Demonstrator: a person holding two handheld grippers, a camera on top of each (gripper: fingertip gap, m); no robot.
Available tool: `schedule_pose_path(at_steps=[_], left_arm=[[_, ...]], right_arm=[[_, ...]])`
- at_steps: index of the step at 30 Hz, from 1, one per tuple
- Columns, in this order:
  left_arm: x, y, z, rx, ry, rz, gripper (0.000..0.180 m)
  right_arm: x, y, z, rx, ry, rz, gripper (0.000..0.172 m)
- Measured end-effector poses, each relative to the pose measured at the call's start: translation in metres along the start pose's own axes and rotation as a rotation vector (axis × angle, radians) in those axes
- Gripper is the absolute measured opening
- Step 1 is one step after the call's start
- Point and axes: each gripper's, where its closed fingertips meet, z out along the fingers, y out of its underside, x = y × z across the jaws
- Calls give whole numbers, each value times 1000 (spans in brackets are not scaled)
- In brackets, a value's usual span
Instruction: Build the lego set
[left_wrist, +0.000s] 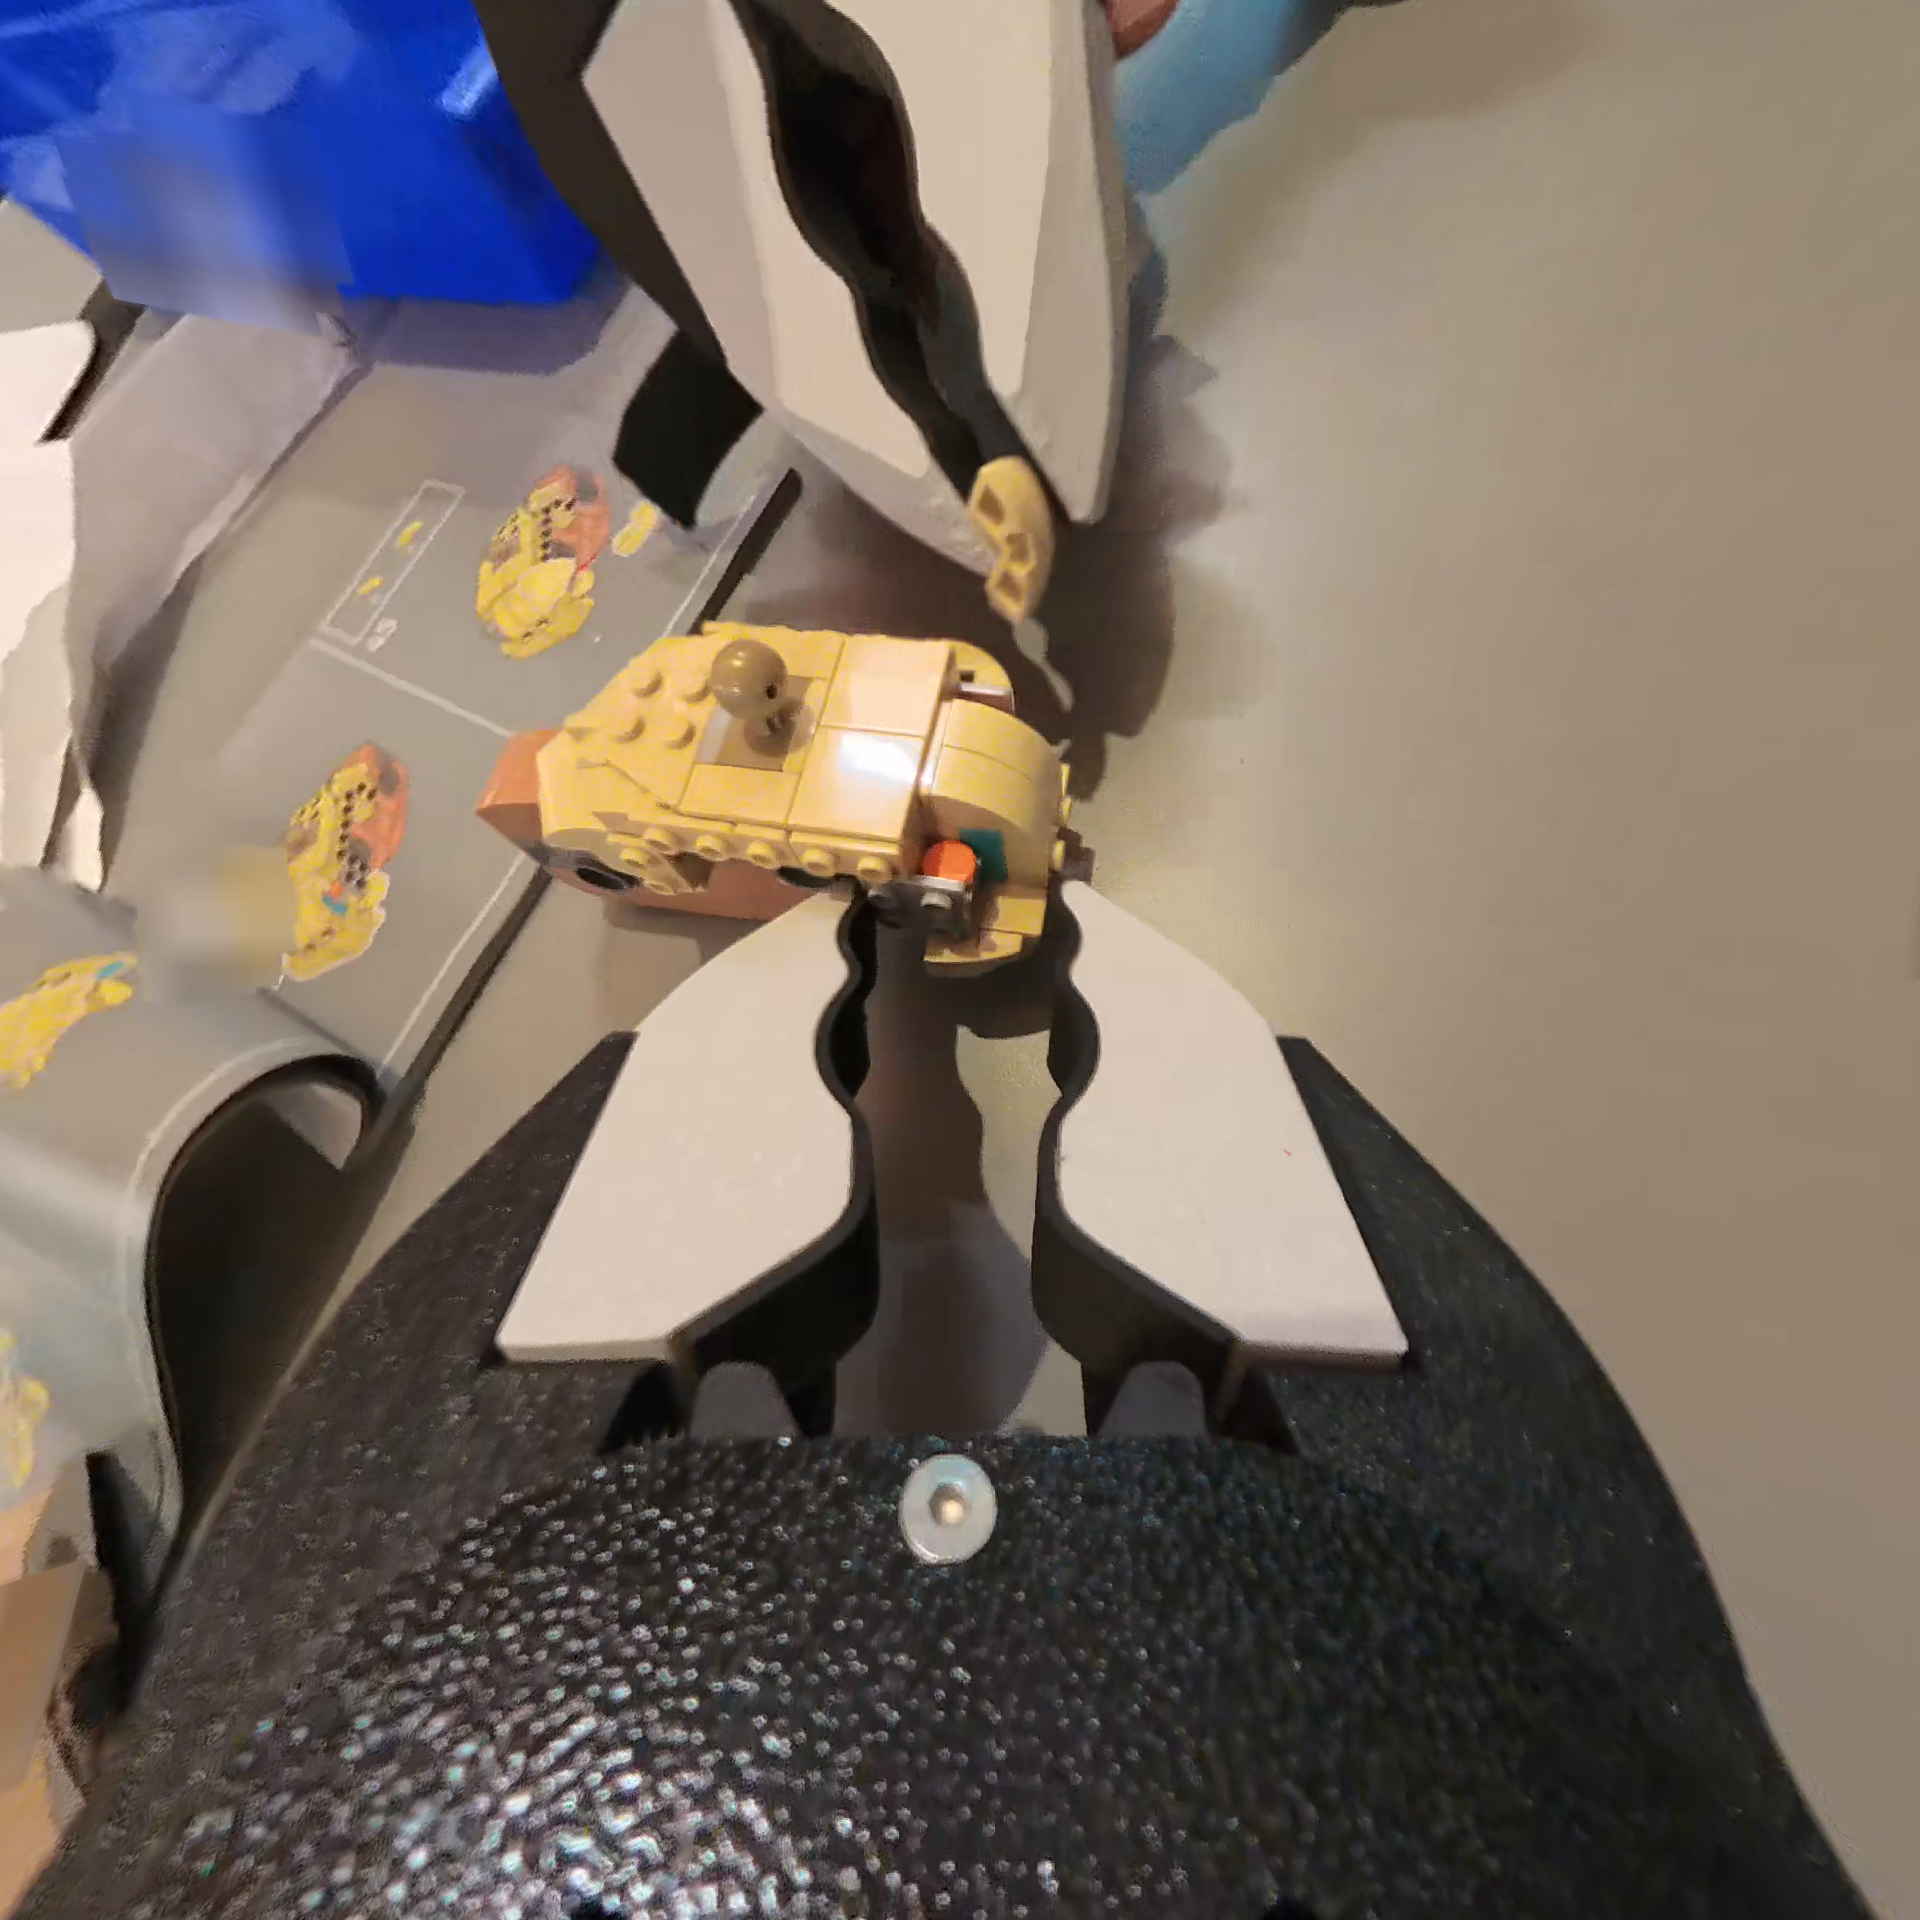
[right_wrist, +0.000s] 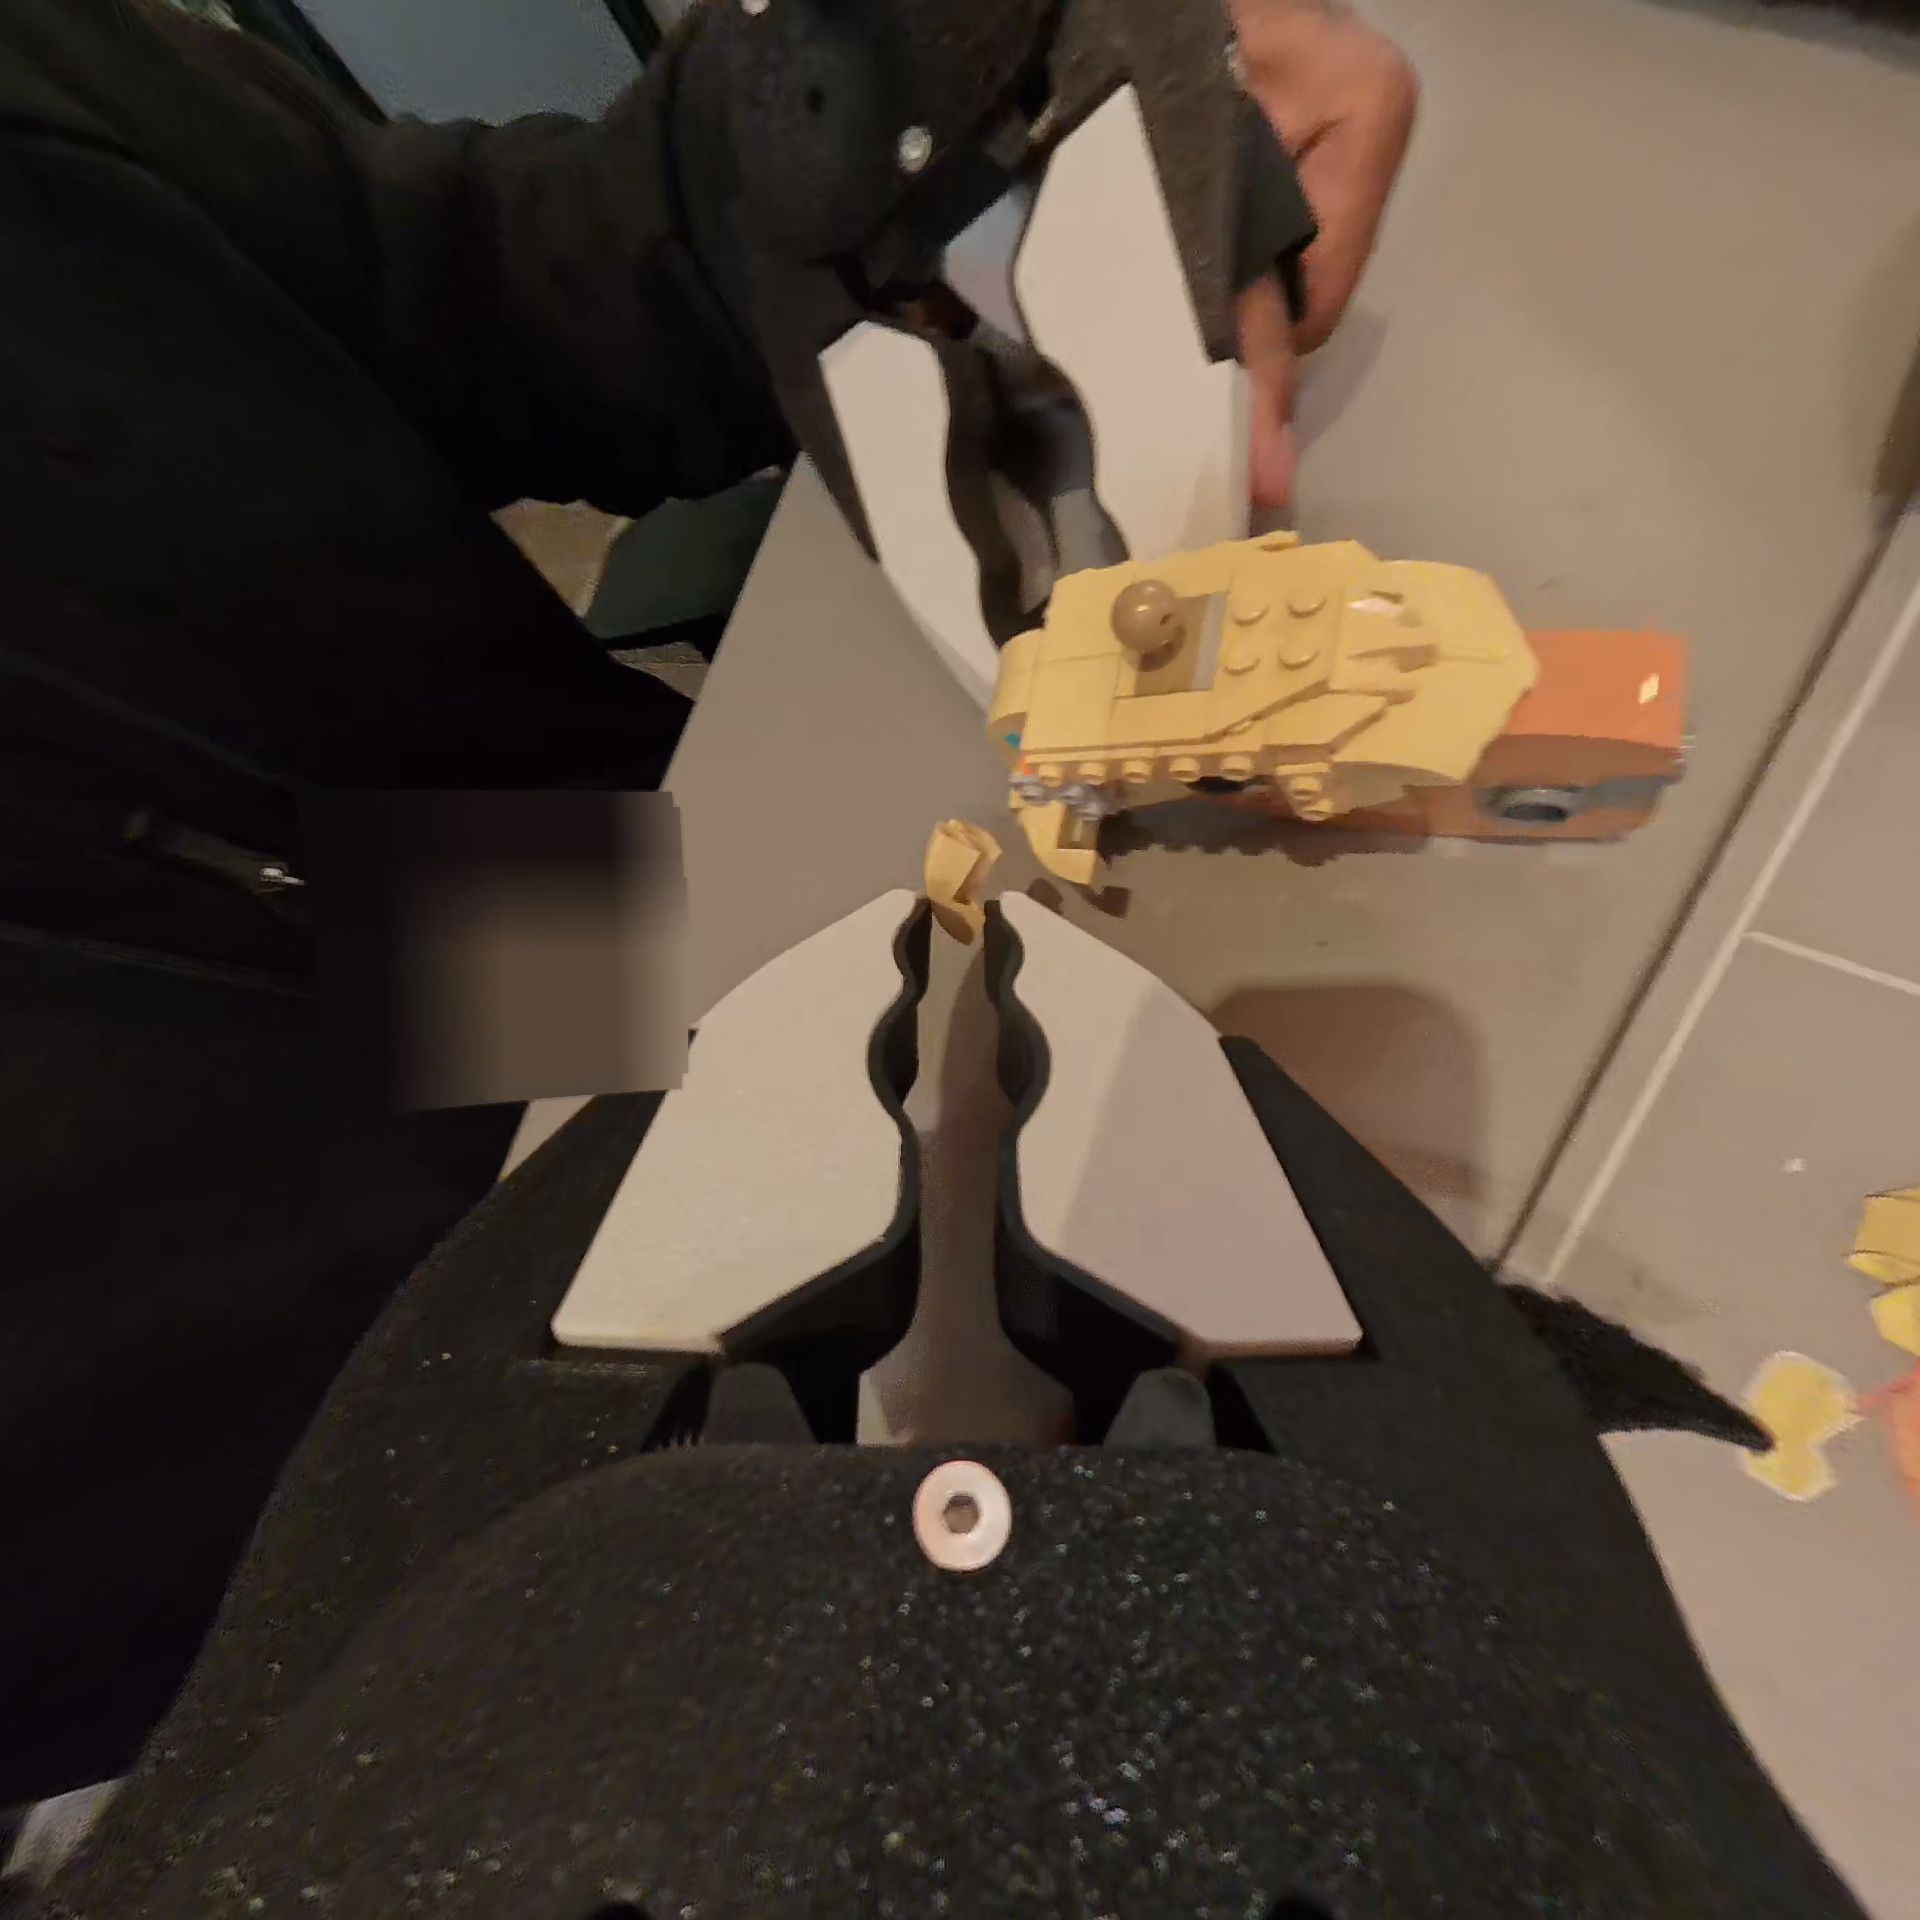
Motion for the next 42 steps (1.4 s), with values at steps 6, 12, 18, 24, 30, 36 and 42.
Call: schedule_pose_path(at_steps=[6,12,18,24,30,36,42], left_arm=[[1,-6,8,40,176,95,30],[-3,-8,13,1,302,203,30],[-1,-13,17,0,310,263,30],[-2,-14,17,-1,294,265,30],[-5,-11,15,25,278,236,30],[-5,-10,15,47,282,217,30],[-5,-11,16,57,281,211,30]], right_arm=[[-10,11,3,-23,-48,123,9],[-5,6,-5,17,-61,242,9],[-2,9,-5,3,-64,296,9],[-2,9,-4,-19,-54,291,9],[3,5,-4,7,-32,309,9],[7,2,-7,32,-14,324,10],[9,3,-7,51,19,340,11]])
